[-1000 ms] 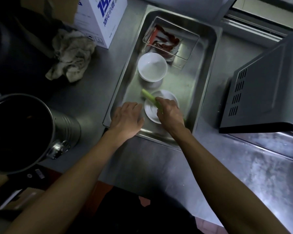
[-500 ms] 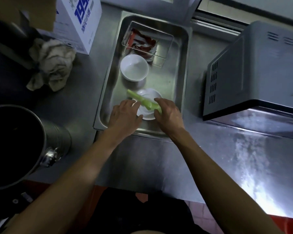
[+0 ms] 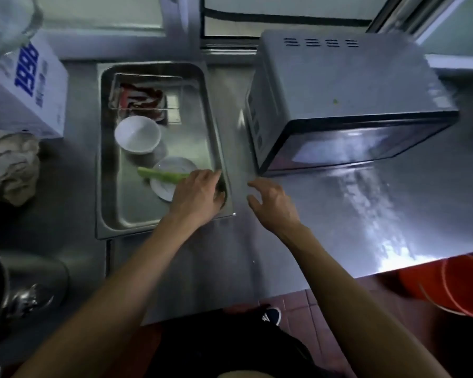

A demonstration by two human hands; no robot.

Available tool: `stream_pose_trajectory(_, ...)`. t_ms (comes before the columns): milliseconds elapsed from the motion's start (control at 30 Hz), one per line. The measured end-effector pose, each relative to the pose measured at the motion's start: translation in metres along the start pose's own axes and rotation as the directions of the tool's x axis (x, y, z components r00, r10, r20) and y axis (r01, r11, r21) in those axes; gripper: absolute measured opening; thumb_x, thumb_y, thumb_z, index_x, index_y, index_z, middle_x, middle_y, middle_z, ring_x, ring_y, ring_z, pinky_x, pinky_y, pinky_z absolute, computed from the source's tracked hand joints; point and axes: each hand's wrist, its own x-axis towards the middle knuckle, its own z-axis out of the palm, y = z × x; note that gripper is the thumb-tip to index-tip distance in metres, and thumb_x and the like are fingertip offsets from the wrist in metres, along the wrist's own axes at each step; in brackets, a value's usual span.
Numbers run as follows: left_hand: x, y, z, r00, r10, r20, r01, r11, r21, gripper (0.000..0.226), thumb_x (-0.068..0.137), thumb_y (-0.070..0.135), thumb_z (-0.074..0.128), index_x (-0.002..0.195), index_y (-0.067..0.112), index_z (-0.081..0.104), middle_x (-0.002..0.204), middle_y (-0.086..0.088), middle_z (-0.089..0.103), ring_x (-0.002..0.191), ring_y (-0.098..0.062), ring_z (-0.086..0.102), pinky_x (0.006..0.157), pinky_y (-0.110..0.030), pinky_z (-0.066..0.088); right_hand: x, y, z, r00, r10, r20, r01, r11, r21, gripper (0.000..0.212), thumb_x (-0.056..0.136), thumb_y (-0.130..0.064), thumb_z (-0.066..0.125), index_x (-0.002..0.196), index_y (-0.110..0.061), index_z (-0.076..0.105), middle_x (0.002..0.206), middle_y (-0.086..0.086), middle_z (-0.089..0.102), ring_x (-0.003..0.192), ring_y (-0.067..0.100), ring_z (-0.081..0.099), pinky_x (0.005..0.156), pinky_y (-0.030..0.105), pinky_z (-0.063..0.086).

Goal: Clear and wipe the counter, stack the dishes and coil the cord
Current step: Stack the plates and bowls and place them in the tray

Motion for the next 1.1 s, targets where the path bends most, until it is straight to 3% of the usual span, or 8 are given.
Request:
stream_pose_trajectory(367,-0.022,0.172,0.041,0.976,0.189,0.112,-0.204,0.968,0.145,0.064,0.093,0.042,0.058,0.149,0.017,0.042,0.144,-0.006,0.053,0.129,-0.029,0.049,0.097,-0.046,0.047,-0.128,0.137,-0.073,0.985,0.142,-0.094,-0.141,0.990,0.024,0.040,0.096,-0.029,0.059,0.134,-0.014,0.059,0.137,0.007,0.059,0.121,0.032,0.056,0.098,0.049,0.048)
stream_pose_trajectory(633,-0.042,0.318,0.075,0.924,0.354,0.148,-0.377,0.908,0.182,0.063,0.095,0.045,0.054,0.152,0.021,0.037,0.150,0.002,0.045,0.138,-0.021,0.040,0.106,-0.041,0.038,-0.234,0.226,-0.135,0.941,0.271,-0.204,-0.276,0.961,0.007,0.043,0.094,-0.031,0.060,0.135,-0.018,0.057,0.139,0.003,0.058,0.124,0.030,0.054,0.101,0.045,0.045)
stream_pose_trajectory(900,-0.044,0.437,0.101,0.834,0.507,0.218,-0.547,0.813,0.199,0.059,0.098,0.047,0.048,0.152,0.027,0.036,0.153,0.006,0.042,0.140,-0.018,0.035,0.109,-0.039,0.033,-0.329,0.293,-0.183,0.800,0.454,-0.392,-0.448,0.887,0.114,0.038,0.086,-0.025,0.064,0.124,-0.020,0.065,0.125,0.000,0.066,0.112,0.031,0.060,0.091,0.044,0.051)
stream_pose_trajectory(1100,-0.041,0.507,0.131,0.749,0.604,0.274,-0.655,0.737,0.167,0.057,0.098,0.047,0.048,0.150,0.027,0.039,0.151,0.005,0.044,0.138,-0.019,0.040,0.109,-0.039,0.034,-0.382,0.331,-0.196,0.694,0.569,-0.441,-0.561,0.811,0.163,0.036,0.084,-0.024,0.056,0.118,-0.020,0.065,0.123,0.001,0.066,0.108,0.033,0.061,0.083,0.044,0.052)
